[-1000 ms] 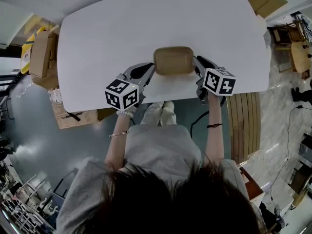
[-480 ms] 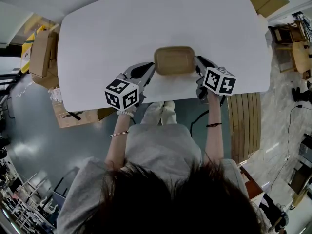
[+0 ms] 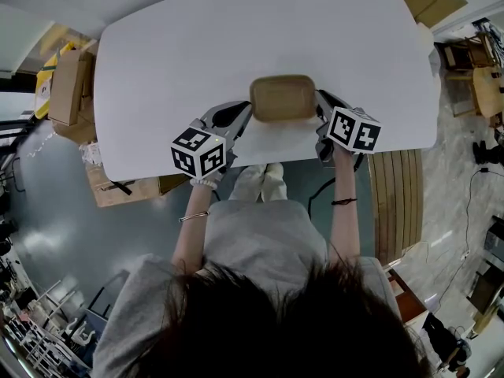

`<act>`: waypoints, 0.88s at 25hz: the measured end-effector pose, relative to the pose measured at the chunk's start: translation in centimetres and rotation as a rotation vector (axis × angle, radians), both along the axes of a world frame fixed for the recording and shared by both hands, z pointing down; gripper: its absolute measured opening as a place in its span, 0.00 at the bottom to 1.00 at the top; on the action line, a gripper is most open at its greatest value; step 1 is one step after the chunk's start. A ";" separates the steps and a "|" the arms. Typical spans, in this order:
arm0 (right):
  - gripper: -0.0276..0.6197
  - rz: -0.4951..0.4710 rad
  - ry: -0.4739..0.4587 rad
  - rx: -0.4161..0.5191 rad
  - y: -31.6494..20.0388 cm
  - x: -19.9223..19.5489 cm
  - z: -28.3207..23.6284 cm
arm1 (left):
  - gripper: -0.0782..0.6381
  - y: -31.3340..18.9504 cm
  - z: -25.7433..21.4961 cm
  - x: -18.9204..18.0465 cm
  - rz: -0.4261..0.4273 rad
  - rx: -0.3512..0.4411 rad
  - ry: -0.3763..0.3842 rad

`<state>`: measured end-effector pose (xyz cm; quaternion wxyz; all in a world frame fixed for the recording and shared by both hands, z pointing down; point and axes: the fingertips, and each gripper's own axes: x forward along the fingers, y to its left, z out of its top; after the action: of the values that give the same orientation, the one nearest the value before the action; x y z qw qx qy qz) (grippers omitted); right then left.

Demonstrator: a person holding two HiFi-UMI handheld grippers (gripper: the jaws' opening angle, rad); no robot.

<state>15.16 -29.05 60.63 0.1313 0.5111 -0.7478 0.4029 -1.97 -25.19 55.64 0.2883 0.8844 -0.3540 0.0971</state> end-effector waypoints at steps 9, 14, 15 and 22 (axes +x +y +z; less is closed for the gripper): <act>0.12 0.039 -0.015 0.002 -0.3 0.2 0.1 | 0.10 0.1 0.0 -0.1 -0.006 0.002 0.003; 0.12 0.055 -0.024 0.012 -0.2 0.2 -0.4 | 0.10 0.3 -0.2 -0.2 -0.008 0.006 0.005; 0.12 0.058 -0.025 0.013 -0.1 0.2 -0.4 | 0.10 0.3 -0.2 -0.2 -0.009 0.007 0.005; 0.12 0.073 -0.053 0.019 -0.2 0.1 -1.1 | 0.10 0.0 -0.8 -0.5 -0.017 0.022 0.007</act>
<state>15.27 -29.22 59.55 0.0917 0.5285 -0.7356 0.4138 -2.50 -25.18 54.80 0.2805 0.8849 -0.3613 0.0875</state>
